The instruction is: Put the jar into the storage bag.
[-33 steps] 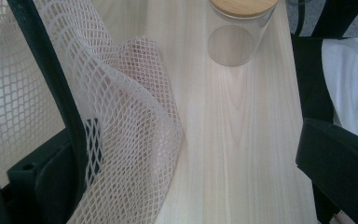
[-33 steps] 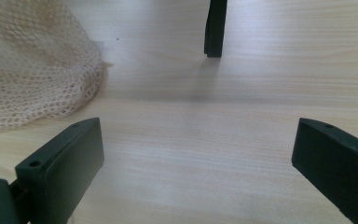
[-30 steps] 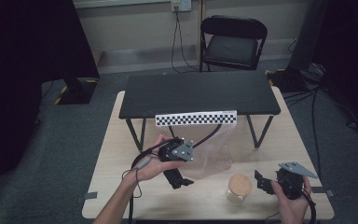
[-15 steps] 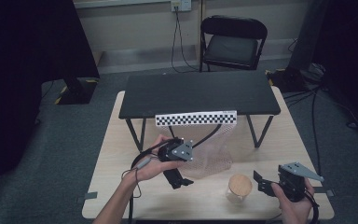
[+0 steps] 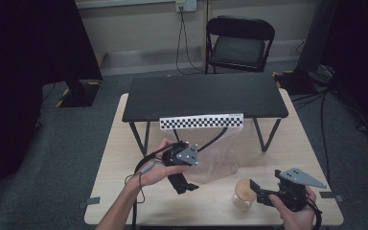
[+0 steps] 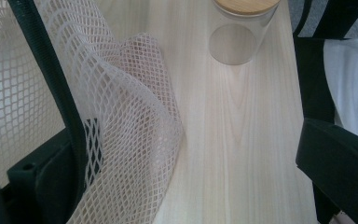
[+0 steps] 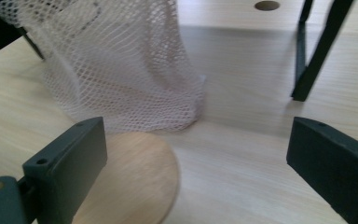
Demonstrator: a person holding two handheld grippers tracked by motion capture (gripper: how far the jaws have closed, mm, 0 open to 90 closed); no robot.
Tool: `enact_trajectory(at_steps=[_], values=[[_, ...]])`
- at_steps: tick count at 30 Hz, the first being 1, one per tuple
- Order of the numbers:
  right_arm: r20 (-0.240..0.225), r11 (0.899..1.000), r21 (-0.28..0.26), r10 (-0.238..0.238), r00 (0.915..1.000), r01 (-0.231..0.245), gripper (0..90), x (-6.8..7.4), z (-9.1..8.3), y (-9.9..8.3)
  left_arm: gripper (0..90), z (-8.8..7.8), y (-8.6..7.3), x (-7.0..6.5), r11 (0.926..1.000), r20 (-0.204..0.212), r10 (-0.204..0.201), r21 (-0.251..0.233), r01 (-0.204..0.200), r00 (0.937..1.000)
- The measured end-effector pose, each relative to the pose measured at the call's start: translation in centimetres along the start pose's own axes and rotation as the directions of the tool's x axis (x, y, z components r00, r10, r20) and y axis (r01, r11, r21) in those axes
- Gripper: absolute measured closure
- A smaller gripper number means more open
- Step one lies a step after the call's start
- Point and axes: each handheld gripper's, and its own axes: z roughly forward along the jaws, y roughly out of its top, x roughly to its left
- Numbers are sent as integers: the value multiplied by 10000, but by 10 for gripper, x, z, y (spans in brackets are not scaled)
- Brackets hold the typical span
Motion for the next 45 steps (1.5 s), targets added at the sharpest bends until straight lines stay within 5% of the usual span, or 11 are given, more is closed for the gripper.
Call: enact_trajectory(at_steps=[20,45], values=[[-812,9882,1248,-789,9936,887,106,28,15,-11,4,1,0,0,10000,-35,-37,53,37,10000],[-319,9549,2442,-1664,9855,1691,235,36,34,-20,4,2,0,0,9999,-88,-65,152,66,9999]])
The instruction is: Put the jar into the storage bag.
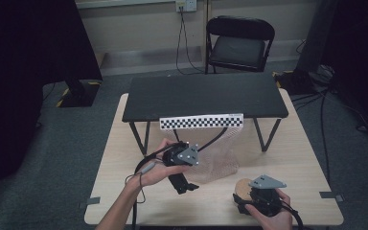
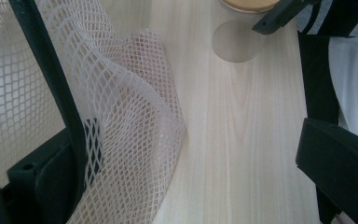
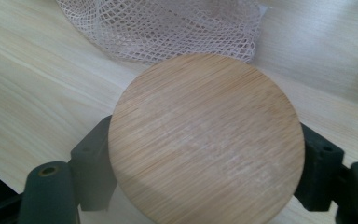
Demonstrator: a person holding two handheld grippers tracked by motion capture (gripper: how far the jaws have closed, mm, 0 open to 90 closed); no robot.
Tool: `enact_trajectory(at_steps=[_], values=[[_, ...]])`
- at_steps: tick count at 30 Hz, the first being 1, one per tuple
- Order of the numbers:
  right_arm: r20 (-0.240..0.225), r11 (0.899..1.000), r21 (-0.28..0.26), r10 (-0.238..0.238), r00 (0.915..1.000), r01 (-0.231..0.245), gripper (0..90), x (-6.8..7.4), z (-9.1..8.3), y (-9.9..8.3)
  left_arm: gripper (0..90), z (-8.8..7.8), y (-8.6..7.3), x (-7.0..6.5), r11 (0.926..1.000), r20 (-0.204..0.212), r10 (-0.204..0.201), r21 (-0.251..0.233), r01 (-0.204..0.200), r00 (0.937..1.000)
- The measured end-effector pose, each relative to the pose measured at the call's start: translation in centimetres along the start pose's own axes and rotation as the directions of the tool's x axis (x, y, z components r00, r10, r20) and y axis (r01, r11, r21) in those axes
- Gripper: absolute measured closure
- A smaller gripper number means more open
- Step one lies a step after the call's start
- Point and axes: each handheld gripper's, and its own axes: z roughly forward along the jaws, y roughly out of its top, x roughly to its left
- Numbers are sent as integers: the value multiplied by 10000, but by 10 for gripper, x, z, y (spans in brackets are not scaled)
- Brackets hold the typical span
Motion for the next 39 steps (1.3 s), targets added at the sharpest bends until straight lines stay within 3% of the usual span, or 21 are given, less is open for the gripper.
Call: enact_trajectory(at_steps=[9,15,18,26,34,39], values=[[-29,9998,205,-51,10000,52,240,2,-1,3,4,1,0,0,10000,-17,17,52,-17,10000],[-86,9998,96,-185,9998,186,241,6,-1,7,4,1,0,0,10000,-31,21,39,-21,10000],[-132,10000,19,-26,9999,26,241,3,-1,7,4,1,0,0,10000,-44,28,53,-28,10000],[-525,9974,-604,366,9979,-398,242,-5,-3,14,4,2,0,0,10000,-87,-9,66,10,10000],[-1027,9909,-1326,78,9947,-215,241,-3,-5,30,4,2,0,0,10000,-59,30,67,-30,10000],[-1219,9883,-1511,20,9925,-206,242,-3,-6,38,4,2,-1,0,10000,-46,17,43,-16,10000]])
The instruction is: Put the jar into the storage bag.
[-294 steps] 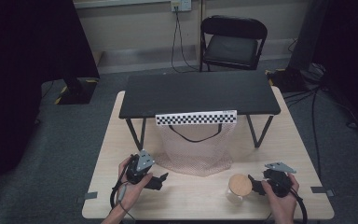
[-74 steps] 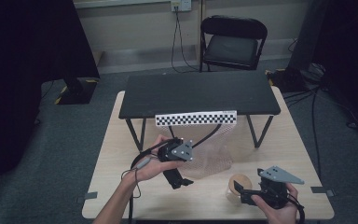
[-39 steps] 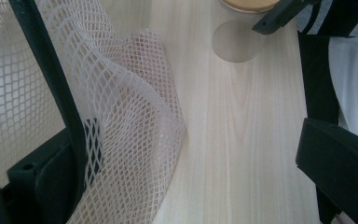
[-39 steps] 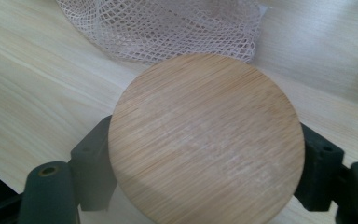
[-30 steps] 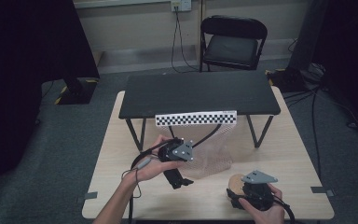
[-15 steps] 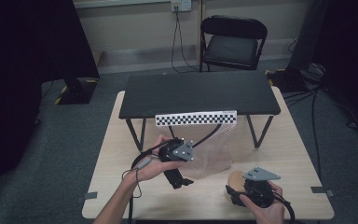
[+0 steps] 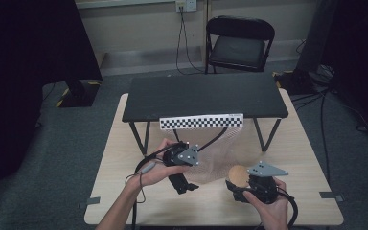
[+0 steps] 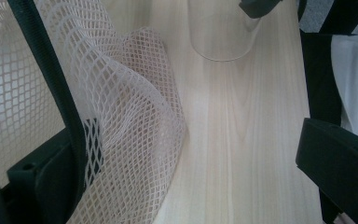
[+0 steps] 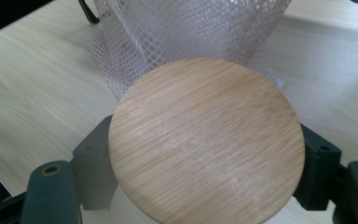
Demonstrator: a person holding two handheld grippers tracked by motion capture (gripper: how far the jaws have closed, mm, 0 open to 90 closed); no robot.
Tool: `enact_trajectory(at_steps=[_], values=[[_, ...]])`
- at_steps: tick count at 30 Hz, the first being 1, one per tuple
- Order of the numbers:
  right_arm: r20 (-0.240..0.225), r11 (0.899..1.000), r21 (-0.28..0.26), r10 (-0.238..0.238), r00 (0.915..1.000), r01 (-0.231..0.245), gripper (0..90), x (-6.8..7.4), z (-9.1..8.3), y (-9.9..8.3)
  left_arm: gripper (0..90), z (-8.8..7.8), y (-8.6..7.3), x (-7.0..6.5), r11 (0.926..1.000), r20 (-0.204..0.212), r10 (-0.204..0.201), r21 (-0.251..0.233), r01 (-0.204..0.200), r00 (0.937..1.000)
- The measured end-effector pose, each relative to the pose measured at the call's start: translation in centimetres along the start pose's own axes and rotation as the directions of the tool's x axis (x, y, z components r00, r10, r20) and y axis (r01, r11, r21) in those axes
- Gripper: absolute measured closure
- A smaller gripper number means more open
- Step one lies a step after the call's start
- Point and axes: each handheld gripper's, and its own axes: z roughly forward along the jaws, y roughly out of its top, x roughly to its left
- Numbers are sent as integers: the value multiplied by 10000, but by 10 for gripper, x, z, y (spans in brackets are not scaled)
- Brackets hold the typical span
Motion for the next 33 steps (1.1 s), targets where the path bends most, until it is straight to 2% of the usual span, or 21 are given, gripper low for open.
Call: enact_trajectory(at_steps=[4,7,14,19,30,33], values=[[-92,9994,-306,127,9999,-130,242,-2,-3,9,4,1,0,1,10000,-28,-25,45,25,10000],[-209,9969,-670,409,9989,-422,242,-4,-5,14,4,1,-1,1,10000,6,-29,29,29,10000],[-423,9928,-989,634,9971,-673,242,-2,-7,25,4,1,-1,1,10000,-18,-58,35,58,10000],[-406,9893,-1246,712,9966,-757,243,-2,-9,34,4,1,-1,1,10000,-28,-28,37,28,10000],[-614,9756,-1741,1249,9903,-1339,243,-6,-17,45,4,3,-1,1,9999,-120,-65,86,66,9999],[-649,9748,-1802,1216,9905,-1315,243,-4,-17,51,4,3,-1,1,10000,-104,-45,41,45,9999]])
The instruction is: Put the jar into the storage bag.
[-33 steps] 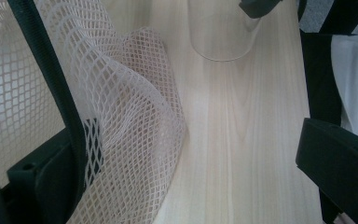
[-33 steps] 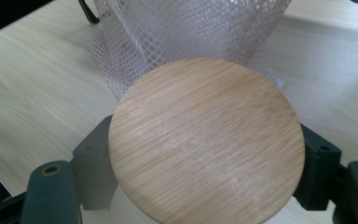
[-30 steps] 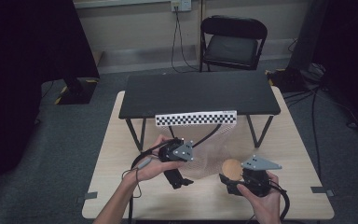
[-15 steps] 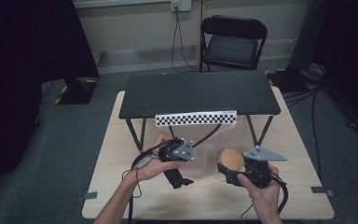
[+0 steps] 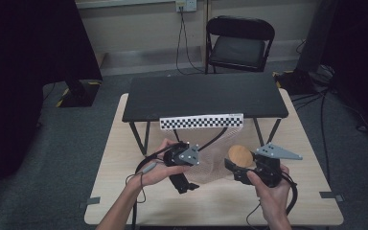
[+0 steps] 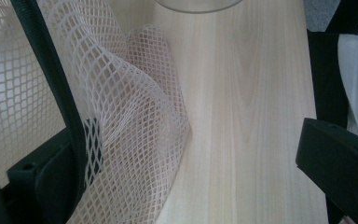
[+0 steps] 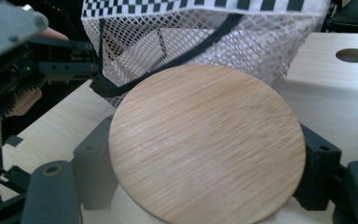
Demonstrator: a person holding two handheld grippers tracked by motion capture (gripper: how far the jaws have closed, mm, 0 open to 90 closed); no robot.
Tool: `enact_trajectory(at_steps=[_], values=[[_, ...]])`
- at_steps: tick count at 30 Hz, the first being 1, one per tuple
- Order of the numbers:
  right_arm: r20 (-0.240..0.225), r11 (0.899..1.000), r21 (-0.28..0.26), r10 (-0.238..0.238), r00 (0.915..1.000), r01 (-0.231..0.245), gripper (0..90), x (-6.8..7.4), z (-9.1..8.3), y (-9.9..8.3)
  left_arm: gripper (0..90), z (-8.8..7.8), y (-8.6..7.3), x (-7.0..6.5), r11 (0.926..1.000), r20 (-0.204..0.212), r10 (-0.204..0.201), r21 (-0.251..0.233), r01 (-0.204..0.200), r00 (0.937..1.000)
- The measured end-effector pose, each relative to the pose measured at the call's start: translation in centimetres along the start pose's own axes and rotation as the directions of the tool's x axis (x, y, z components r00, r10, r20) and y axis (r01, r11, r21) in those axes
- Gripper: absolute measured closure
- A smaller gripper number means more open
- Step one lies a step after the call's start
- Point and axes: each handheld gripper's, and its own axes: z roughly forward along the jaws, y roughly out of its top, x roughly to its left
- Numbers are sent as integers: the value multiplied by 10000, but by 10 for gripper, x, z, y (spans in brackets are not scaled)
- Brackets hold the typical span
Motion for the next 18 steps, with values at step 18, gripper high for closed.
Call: enact_trajectory(at_steps=[18], values=[[-351,9969,-779,62,9994,-89,243,19,-2,49,4,0,1,-1,9999,-37,72,-72,-72,10000]])
